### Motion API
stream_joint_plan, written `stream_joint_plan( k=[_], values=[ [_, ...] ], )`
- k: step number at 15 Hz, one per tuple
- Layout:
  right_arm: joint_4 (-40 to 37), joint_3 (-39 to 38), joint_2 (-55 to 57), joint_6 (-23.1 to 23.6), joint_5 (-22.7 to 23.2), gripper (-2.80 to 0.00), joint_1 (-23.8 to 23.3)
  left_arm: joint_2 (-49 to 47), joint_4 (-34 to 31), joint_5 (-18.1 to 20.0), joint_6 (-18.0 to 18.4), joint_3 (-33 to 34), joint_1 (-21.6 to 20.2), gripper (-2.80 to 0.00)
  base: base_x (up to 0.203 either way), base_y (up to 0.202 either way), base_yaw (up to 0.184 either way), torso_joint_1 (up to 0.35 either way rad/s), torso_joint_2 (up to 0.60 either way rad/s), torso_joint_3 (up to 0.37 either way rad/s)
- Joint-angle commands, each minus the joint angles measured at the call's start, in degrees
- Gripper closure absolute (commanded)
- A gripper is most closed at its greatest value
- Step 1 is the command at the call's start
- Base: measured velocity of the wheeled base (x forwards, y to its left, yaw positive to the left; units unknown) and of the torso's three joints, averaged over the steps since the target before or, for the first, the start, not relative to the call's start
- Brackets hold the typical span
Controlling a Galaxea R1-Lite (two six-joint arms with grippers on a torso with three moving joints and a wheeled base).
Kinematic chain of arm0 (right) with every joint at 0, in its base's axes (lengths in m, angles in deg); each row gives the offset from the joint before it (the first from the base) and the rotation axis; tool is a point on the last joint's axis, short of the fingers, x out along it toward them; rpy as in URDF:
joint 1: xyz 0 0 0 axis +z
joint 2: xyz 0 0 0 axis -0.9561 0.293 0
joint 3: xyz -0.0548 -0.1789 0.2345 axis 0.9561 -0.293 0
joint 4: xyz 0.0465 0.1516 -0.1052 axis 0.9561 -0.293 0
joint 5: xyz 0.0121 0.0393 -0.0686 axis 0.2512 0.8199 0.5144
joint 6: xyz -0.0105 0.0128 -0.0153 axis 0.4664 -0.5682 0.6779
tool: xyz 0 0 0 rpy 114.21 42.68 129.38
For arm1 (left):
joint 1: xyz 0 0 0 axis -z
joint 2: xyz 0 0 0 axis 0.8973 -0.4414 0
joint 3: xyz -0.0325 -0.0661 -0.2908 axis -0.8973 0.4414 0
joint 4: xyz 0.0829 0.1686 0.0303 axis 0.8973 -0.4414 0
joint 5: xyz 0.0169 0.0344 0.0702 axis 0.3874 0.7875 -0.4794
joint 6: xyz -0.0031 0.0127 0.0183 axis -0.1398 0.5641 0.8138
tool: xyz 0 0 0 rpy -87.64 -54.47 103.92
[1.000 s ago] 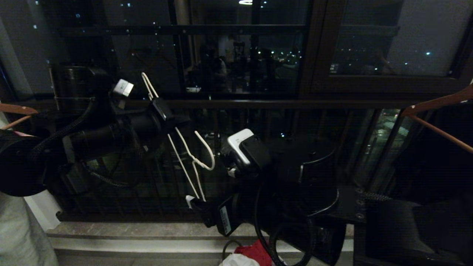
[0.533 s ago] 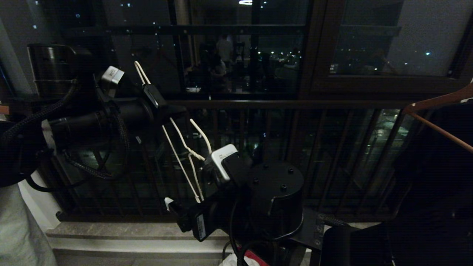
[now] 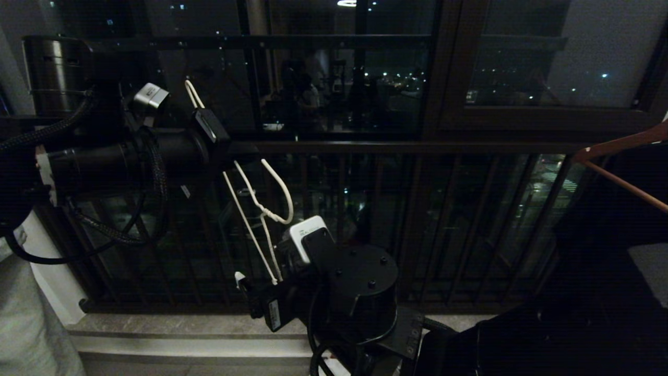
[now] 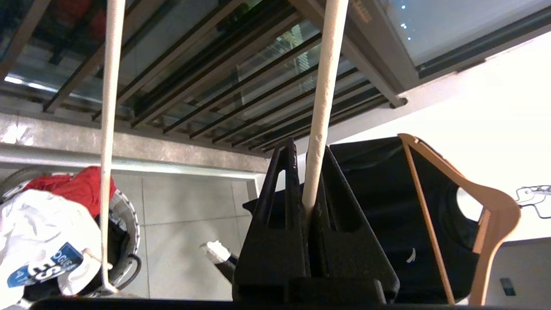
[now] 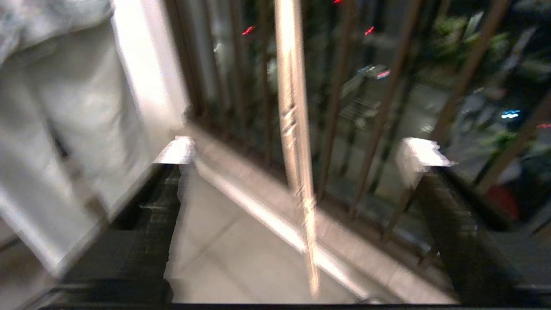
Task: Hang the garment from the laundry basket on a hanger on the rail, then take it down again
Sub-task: Hang the clothes rack on the clothesline
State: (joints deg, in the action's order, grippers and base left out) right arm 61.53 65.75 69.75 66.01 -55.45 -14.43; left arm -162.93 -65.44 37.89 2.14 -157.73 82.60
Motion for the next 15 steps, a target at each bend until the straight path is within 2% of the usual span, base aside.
stream_joint_plan(
  k=[1,9,12,15],
  values=[
    [1.16,1.80,2.26,0.14,-2.32,0.00,-0.04,0.27,-0.02,0.10,-0.31,-0.21,0.01,0.00,0.000,0.000,0.000,0.000,0.00,0.000],
    [2.83,2.44,2.34,0.15,-3.14,0.00,-0.18,0.60,-0.39,0.20,-0.26,-0.48,0.02,0.00,0.000,0.000,0.000,0.000,0.00,0.000],
    [3.34,2.17,1.64,0.15,-3.14,0.00,-0.09,0.54,-4.19,3.11,-0.10,-2.20,0.03,0.00,0.000,0.000,0.000,0.000,0.00,0.000],
    [3.34,2.00,1.55,0.15,-3.14,0.00,0.00,-0.27,-5.03,3.18,-0.09,-2.58,-0.13,0.00,0.000,0.000,0.000,0.000,0.00,0.000]
  ],
)
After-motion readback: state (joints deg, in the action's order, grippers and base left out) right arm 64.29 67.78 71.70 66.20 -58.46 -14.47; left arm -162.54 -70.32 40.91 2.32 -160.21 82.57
